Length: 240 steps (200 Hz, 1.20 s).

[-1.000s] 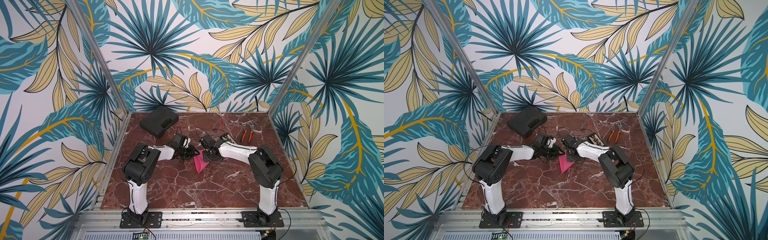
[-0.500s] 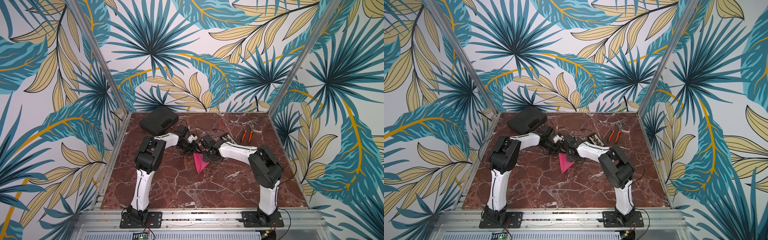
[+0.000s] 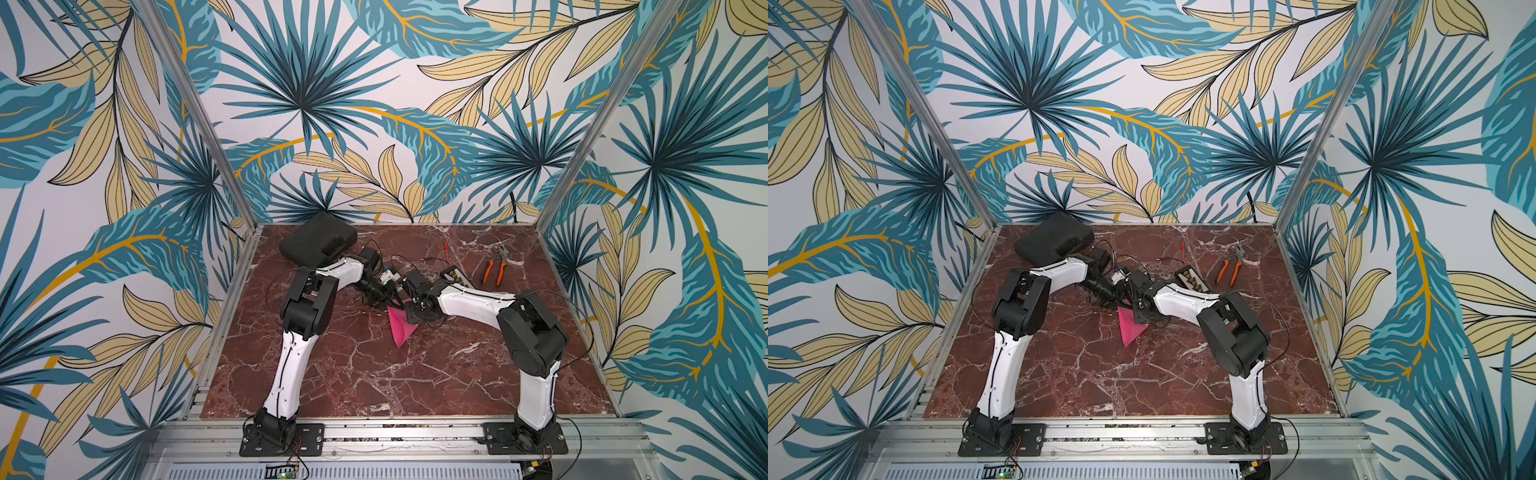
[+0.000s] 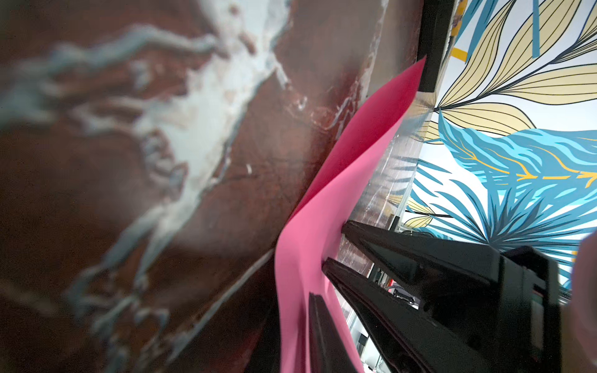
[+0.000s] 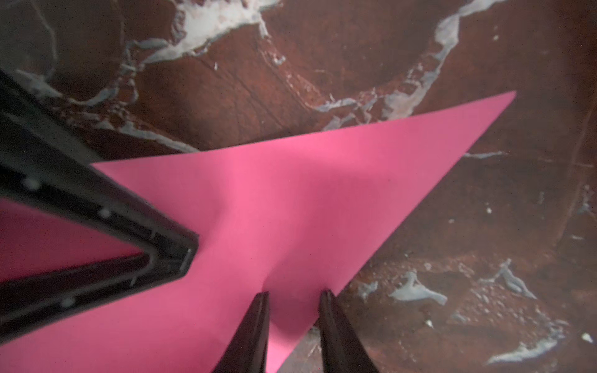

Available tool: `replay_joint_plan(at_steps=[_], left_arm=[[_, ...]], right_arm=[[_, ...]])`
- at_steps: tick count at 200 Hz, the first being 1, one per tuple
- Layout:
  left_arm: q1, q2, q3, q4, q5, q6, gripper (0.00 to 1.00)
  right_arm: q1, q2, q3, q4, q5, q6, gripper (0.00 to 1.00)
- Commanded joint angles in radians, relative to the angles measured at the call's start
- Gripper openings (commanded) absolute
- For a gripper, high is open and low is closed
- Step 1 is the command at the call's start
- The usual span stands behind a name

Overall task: Fold the square paper diagonally
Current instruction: Fold the paper at the center of the board.

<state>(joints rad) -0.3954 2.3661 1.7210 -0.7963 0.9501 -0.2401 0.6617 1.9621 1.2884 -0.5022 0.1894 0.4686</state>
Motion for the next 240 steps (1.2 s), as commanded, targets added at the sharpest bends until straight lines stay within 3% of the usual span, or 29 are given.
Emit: replay_joint_plan(at_steps=[1,27,47,89,114,134,165,240], left_arm=[[-0.002,0.047,-0.010,-0.056,-0.083,0.038,0.10],[-0.002,0.000,-0.050,-0.016,-0.095,0.029,0.00],[-0.001,-0.063,-0.124,0.070,-0.115,-0.014,0.00],[-0.016,-0.308,-0.427,0.494,-0.268,-0.276,0.00],[-0.051,-0.440,-0.649,0.836,-0.448,-0.488,0.00],[-0.089,-0.475,-0.754,0.977,-0.579,-0.585,0.00],[-0.125,-0.444,-0.797,1.075,-0.627,-0.665,0.00],[-0.129,-0.426,-0.794,1.065,-0.640,-0.659,0.00]], right_arm=[[0.003,0.020,-0.038,-0.036,-0.014,-0.018,0.31],[0.002,-0.014,-0.036,-0.023,-0.015,-0.032,0.31],[-0.001,-0.074,-0.039,-0.004,-0.025,-0.037,0.36],[-0.030,-0.234,-0.094,0.024,-0.126,0.023,0.40],[-0.051,-0.267,-0.145,0.030,-0.212,0.087,0.30],[-0.048,-0.261,-0.146,0.007,-0.216,0.101,0.18],[-0.032,-0.206,-0.079,-0.020,-0.186,0.093,0.18],[-0.024,0.031,0.136,-0.091,-0.090,0.019,0.17]])
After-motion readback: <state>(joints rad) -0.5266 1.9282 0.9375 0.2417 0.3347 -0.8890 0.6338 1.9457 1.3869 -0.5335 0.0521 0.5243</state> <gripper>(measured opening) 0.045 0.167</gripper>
